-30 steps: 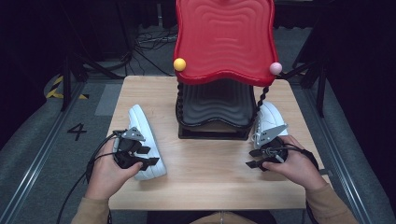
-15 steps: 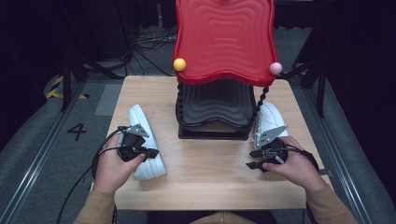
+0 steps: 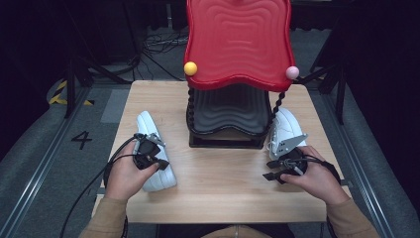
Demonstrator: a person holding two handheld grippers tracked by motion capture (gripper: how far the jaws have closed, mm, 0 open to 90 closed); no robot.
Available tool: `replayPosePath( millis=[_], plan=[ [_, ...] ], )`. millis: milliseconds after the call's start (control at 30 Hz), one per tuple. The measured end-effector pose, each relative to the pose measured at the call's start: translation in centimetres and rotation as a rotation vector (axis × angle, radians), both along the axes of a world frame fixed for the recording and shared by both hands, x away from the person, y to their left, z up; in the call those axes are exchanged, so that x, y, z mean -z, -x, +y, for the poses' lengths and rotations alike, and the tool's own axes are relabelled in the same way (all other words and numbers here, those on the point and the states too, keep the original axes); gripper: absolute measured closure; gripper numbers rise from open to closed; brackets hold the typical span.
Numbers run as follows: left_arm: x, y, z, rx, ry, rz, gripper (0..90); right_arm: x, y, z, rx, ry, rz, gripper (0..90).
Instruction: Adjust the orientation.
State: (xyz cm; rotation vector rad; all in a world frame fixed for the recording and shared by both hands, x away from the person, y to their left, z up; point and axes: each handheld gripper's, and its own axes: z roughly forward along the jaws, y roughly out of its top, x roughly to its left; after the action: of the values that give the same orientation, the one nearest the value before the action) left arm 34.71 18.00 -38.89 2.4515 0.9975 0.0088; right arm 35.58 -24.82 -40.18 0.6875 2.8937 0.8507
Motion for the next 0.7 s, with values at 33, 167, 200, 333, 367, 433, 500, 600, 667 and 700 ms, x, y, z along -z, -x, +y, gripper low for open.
replayPosePath(
  millis=[33,167,200,333,367,433,500,600,667,700],
  plan=[
    [0.1,-0.1,-0.2,0.004,0.003,0.005,90.0,0.0,0.0,0.0,-0.001,0.0,-0.001,54.8],
    [0.4,-0.4,-1.0,0.01,0.005,0.01,90.0,-0.1,0.1,-0.2,0.003,-0.002,-0.001,54.8],
    [0.3,-0.4,-1.2,0.008,-0.008,0.009,90.0,-0.1,0.2,-0.2,0.003,-0.004,-0.002,54.8],
    [0.2,-0.4,-1.6,0.008,-0.023,0.006,90.0,-0.1,0.2,-0.3,0.002,-0.003,-0.001,54.8],
    [0.2,-0.6,-1.7,0.011,-0.022,0.005,90.0,0.0,0.2,-0.3,0.005,-0.002,0.001,54.8],
    [0.2,-0.6,-1.9,0.013,-0.019,0.007,90.0,0.0,0.3,-0.4,0.007,0.0,0.001,54.8],
    [0.2,-0.7,-2.0,0.014,-0.018,0.008,90.0,0.0,0.3,-0.5,0.009,-0.002,0.0,54.8],
    [0.2,-1.1,-2.6,0.031,-0.02,0.007,90.0,0.0,0.5,-0.6,0.012,-0.003,0.002,54.7],
    [0.2,-1.4,-3.1,0.04,-0.012,0.008,90.0,0.0,0.6,-0.8,0.019,-0.002,-0.002,54.8],
    [0.3,-1.6,-3.3,0.044,-0.01,0.011,90.0,-0.1,0.7,-0.9,0.022,-0.003,0.0,54.7]
  ],
)
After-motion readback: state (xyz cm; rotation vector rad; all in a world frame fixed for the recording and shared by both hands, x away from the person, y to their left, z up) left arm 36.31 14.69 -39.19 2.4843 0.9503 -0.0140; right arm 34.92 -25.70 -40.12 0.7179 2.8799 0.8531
